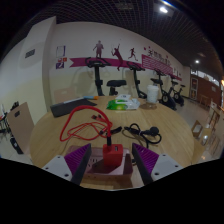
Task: Unplug charger
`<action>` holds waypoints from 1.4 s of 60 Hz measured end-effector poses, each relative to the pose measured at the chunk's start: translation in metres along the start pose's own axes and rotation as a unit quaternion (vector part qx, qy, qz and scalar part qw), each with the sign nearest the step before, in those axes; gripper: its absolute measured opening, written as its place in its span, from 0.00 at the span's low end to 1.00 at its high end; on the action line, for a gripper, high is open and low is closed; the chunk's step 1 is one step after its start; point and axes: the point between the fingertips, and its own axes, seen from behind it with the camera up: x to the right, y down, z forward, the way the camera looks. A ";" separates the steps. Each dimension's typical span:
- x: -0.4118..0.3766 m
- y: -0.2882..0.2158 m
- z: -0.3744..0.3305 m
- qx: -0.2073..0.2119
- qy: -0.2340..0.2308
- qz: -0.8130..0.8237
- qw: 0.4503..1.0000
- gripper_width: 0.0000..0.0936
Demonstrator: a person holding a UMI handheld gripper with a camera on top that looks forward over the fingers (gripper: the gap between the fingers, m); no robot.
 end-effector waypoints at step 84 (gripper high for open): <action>0.169 -0.087 -0.170 -0.191 0.019 0.014 0.981 0.92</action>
